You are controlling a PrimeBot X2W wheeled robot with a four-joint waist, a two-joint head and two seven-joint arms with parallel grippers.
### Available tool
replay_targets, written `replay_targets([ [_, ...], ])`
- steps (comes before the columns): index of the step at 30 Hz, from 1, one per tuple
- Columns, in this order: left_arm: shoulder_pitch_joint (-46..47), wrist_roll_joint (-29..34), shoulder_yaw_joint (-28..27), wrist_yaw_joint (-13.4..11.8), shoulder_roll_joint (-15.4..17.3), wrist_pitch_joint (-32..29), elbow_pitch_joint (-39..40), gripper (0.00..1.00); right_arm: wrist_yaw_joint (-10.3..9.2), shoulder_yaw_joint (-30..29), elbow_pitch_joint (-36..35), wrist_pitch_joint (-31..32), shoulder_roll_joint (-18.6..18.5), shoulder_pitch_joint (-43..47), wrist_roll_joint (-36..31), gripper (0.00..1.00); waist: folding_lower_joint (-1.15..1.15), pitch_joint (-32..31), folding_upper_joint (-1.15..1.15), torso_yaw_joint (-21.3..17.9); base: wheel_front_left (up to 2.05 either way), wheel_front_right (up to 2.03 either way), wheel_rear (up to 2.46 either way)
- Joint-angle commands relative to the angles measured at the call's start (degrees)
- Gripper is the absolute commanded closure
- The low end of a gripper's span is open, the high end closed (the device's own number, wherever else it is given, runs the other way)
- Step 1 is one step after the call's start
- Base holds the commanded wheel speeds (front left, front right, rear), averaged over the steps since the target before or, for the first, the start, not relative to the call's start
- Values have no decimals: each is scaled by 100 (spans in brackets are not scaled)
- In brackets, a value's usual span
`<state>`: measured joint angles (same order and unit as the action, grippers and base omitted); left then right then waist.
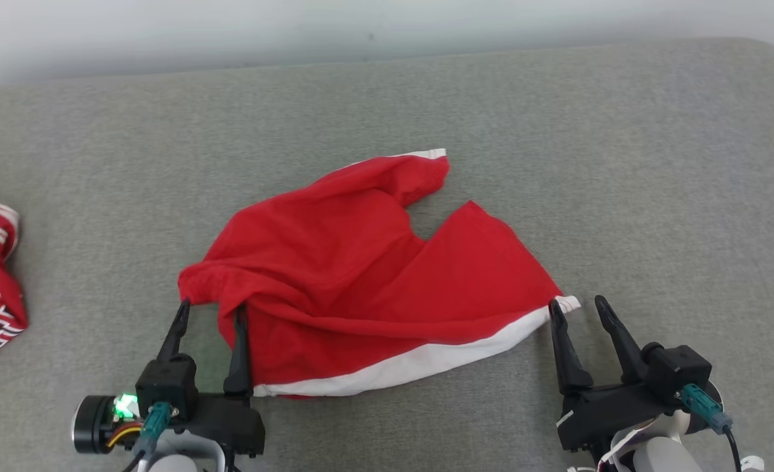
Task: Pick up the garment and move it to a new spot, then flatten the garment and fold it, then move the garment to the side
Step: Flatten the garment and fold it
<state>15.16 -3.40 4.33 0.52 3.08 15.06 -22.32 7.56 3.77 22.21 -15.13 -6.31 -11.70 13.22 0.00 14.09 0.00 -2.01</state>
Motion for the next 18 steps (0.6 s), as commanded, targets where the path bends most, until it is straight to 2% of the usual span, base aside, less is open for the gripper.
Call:
replay_targets([
  [1, -102, -53, 6, -14, -18, 18, 88, 0, -14, -44, 51, -2, -27, -61, 18, 0, 0, -33, 0, 164, 0, 0, 0],
  [2, -151, -78, 7, -18, -16, 18, 134, 0, -14, -63, 84, -2, -28, -94, 26, 4, 0, -31, 0, 194, 0, 0, 0],
  [6, -318, -124, 60, 24, -19, 18, 234, 0, -14, -226, 299, -2, -21, -154, 45, 10, 0, 5, 0, 316, 0, 0, 0],
  [8, -349, -139, 96, 35, -20, 18, 231, 0, -14, -271, 381, -2, -19, -209, 35, 40, 0, 25, 0, 368, 0, 0, 0],
  [10, -384, -156, 119, 35, -20, 18, 225, 0, -14, -339, 467, -2, -15, -232, 39, 100, 0, 28, 0, 404, 0, 0, 0],
  [18, -479, -167, 135, 61, -22, 18, 102, 0, -14, -585, 443, -2, 41, -9, -28, 100, 0, -133, 0, 340, 0, 0, 0],
])
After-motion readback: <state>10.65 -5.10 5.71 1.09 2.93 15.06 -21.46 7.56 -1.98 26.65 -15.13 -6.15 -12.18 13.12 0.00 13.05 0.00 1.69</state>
